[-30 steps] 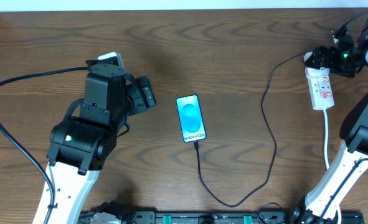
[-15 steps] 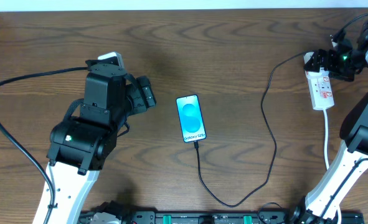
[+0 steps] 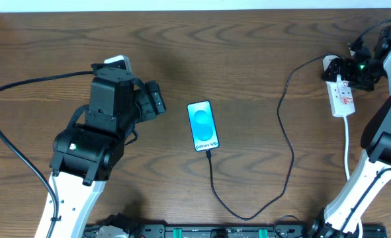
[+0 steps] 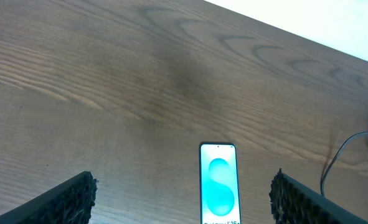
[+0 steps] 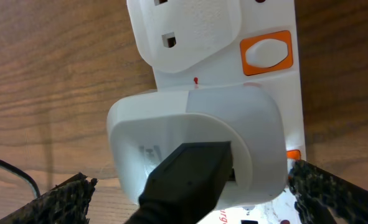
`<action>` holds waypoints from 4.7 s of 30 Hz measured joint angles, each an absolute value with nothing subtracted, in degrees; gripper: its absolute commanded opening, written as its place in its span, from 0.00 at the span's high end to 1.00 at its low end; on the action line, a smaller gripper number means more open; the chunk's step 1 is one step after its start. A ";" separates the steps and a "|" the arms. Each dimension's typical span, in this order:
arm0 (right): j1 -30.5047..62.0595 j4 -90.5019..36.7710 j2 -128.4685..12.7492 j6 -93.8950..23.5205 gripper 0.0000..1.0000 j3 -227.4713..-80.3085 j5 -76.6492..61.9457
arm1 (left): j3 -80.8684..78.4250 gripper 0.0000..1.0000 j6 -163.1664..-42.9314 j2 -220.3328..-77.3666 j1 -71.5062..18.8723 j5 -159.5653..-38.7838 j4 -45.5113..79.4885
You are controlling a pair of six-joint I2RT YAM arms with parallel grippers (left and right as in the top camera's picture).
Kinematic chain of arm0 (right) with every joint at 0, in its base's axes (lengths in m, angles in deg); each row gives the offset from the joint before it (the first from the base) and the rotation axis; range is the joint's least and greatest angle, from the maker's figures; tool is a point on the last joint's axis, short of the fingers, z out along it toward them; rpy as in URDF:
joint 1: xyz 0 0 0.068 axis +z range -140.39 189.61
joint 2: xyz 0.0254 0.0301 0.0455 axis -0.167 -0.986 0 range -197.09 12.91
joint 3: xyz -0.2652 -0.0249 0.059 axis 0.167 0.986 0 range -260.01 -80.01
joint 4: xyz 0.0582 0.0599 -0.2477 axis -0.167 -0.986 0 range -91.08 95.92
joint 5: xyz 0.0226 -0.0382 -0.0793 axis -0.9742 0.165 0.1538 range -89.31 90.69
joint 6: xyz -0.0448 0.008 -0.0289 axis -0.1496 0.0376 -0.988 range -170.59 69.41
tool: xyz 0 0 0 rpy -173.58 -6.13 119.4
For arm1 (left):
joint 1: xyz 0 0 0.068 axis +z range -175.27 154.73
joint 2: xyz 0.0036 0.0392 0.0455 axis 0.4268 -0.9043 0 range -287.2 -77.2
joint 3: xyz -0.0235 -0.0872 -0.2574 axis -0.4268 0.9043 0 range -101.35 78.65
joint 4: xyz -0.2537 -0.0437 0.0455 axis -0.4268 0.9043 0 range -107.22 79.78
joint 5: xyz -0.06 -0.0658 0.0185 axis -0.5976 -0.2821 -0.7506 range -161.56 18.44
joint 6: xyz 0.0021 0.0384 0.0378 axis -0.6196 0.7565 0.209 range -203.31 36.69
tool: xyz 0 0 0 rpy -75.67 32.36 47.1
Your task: Plug charger to phone and switch on socket
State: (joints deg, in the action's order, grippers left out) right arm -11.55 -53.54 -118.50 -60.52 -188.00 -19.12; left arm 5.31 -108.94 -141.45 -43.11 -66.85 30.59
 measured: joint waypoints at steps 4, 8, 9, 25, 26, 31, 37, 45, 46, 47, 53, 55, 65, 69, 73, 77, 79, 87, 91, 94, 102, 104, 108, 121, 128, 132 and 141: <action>-11.42 -52.58 -117.85 -60.52 0.01 -186.84 -18.84 | 5.31 0.11 -108.94 -141.45 -43.11 -66.85 30.59; -11.42 -52.62 -117.80 -60.52 0.01 -186.80 -19.38 | 5.31 0.11 -108.92 -141.45 -43.11 -66.85 30.59; -11.42 -52.67 -117.78 -60.52 0.01 -186.80 -19.60 | 5.31 0.11 -108.92 -141.45 -43.11 -66.85 30.59; -12.25 -53.48 -117.32 -60.67 0.01 -186.53 -25.13 | 5.31 0.11 -108.94 -141.45 -43.11 -66.85 30.59; -12.21 -53.35 -117.32 -59.86 0.01 -186.53 -24.74 | 5.31 0.11 -108.92 -141.45 -43.11 -66.85 30.59; -11.40 -55.20 -117.32 -56.00 0.01 -187.60 -22.47 | 5.31 0.11 -108.92 -141.45 -43.11 -66.85 30.59; -11.29 -60.47 -116.64 -49.46 0.01 -188.94 -18.25 | 5.31 0.11 -108.94 -141.45 -43.11 -66.85 30.59; -11.58 -65.67 -98.59 -43.12 0.01 -189.18 -12.39 | 5.31 0.11 -108.94 -141.45 -43.11 -66.85 30.62; -11.58 -65.91 -97.02 -43.03 0.01 -189.35 -12.30 | 5.31 0.11 -108.92 -141.45 -43.11 -66.85 30.59; -11.58 -66.44 -93.26 -42.79 0.01 -189.81 -12.37 | 5.31 0.11 -108.92 -141.45 -43.11 -66.85 30.59; -11.51 -68.67 -81.76 -42.05 0.01 -190.29 -12.83 | 5.31 0.11 -108.92 -141.47 -43.11 -66.85 30.57; -11.53 -68.69 -79.95 -42.03 0.01 -190.29 -12.85 | 5.31 0.11 -108.94 -141.47 -43.11 -66.85 30.59; -11.51 -68.84 -77.41 -42.03 0.01 -190.29 -12.94 | 5.31 0.11 -108.92 -141.47 -43.11 -66.85 30.59; -11.51 -68.82 -77.41 -42.03 0.01 -190.29 -12.96 | 5.31 0.11 -108.92 -141.47 -43.11 -66.85 30.59; -11.51 -68.82 -77.41 -42.03 0.01 -190.29 -12.94 | 5.31 0.11 -108.94 -141.47 -43.11 -66.85 30.59; -11.51 -68.82 -77.41 -42.03 0.01 -190.29 -12.96 | 5.31 0.11 -108.92 -141.47 -43.11 -66.85 30.59; -11.51 -68.82 -77.41 -42.03 0.01 -190.29 -12.94 | 5.31 0.11 -108.92 -141.47 -43.11 -66.85 30.59; -11.51 -68.84 -77.41 -42.01 0.01 -190.29 -12.96 | 6.62 0.11 -108.92 -139.90 -43.11 -66.37 33.61; -11.51 -68.84 -77.41 -42.01 0.01 -190.29 -12.98 | 12.31 0.11 -108.92 -133.93 -43.05 -65.30 30.33; -11.51 -68.84 -77.41 -42.01 0.01 -190.27 -12.98 | 20.57 0.11 -108.81 -126.89 -42.94 -63.85 22.86; -11.51 -68.86 -77.41 -41.94 0.01 -190.27 -12.98 | 43.78 0.11 -108.70 -108.51 -39.35 -62.32 -0.86; -11.53 -68.89 -77.41 -41.90 0.01 -190.27 -12.96 | 47.54 0.11 -108.74 -105.45 -38.50 -62.28 -5.29; -11.53 -68.86 -77.41 -41.85 0.01 -190.27 -13.00 | 58.95 0.11 -108.72 -96.69 -35.81 -62.17 -18.32; -11.51 -68.86 -77.41 -41.85 0.01 -190.27 -12.98 | 78.32 0.11 -107.63 -80.65 -28.62 -62.19 -28.16; -11.51 -68.82 -77.41 -41.83 0.01 -190.27 -12.96 | 78.18 0.11 -99.43 -78.09 -27.25 -64.27 -17.93; -11.51 -68.84 -77.41 -41.83 0.01 -190.27 -12.98 | 77.46 0.11 -92.59 -77.83 -26.11 -68.62 -15.83; -11.51 -68.84 -77.41 -41.83 0.01 -190.27 -12.98 | 77.33 0.11 -87.21 -77.83 -25.63 -71.72 -15.33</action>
